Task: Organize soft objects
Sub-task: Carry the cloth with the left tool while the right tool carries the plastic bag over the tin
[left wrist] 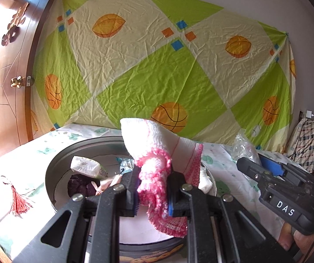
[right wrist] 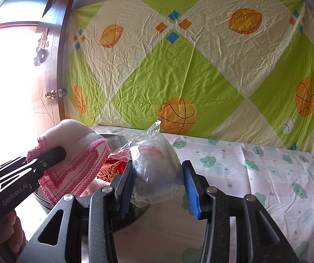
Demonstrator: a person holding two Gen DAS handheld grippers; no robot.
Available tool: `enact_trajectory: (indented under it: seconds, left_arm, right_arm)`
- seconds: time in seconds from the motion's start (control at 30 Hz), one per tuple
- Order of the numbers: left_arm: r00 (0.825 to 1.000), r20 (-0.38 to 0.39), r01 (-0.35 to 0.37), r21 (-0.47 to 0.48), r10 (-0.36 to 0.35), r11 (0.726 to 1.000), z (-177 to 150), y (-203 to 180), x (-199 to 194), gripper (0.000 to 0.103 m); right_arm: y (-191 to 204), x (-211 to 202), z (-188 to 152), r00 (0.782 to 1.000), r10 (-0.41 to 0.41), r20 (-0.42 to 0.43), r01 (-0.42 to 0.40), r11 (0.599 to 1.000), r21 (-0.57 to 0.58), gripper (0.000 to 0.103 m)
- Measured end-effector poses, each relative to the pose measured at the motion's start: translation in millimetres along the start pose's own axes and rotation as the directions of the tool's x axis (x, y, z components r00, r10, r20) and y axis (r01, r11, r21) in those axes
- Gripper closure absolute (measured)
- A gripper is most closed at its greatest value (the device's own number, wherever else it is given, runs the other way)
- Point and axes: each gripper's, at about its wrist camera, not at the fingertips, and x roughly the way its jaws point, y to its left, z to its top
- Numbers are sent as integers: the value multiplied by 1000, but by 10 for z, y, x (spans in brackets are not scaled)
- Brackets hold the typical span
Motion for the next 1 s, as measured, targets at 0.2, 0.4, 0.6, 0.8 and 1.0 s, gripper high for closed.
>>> enact_trajectory:
  seconds: [0.2, 0.4, 0.6, 0.8, 1.0]
  left_arm:
    - [1000, -2, -18, -3, 18, 1000, -17, 97, 7, 87]
    - [1000, -3, -28, -10, 28, 1000, -15, 167, 8, 87]
    - [999, -2, -37, -10, 37, 999, 6, 232, -7, 87]
    - [999, -18, -51, 6, 51, 999, 79, 305, 10, 87]
    - [997, -60, -51, 21, 53, 998, 199, 377, 91, 87]
  right_arm:
    - [96, 48, 10, 1000, 16, -6, -16, 1000, -11, 58]
    - [170, 86, 20, 999, 34, -11, -35, 999, -20, 58]
    - [208, 154, 32, 998, 59, -30, -59, 998, -17, 58]
    - [243, 180, 194, 997, 70, -18, -71, 997, -25, 58]
    - [308, 284, 445, 995, 93, -25, -94, 995, -38, 57]
